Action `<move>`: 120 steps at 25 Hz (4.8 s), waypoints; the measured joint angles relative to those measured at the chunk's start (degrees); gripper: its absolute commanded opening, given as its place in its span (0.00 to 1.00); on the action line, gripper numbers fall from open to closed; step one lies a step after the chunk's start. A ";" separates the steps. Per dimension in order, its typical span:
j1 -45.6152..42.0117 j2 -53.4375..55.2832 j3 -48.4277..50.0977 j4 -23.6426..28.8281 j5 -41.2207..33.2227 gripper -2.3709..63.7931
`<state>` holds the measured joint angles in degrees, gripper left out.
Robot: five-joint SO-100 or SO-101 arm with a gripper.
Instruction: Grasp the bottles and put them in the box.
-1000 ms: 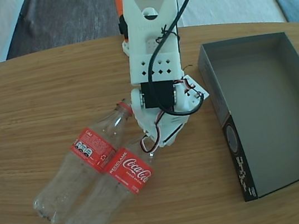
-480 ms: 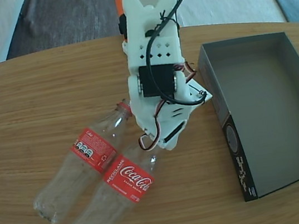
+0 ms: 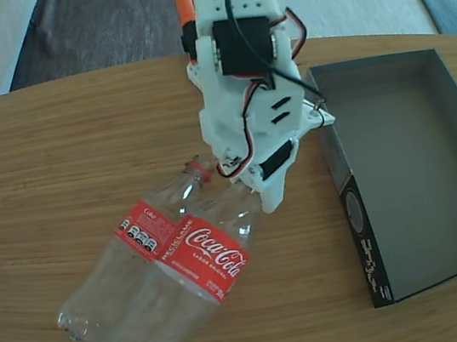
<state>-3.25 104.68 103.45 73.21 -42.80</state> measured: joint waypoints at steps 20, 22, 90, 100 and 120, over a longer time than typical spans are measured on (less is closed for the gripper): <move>-28.48 15.12 -5.01 8.79 0.18 0.03; -31.38 15.12 -6.42 9.76 0.18 0.03; -57.39 6.68 11.34 7.38 11.60 0.03; -58.80 6.68 11.34 4.04 11.51 0.03; -59.15 2.46 15.38 -2.37 11.51 0.03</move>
<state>-62.40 107.14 118.83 70.84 -31.29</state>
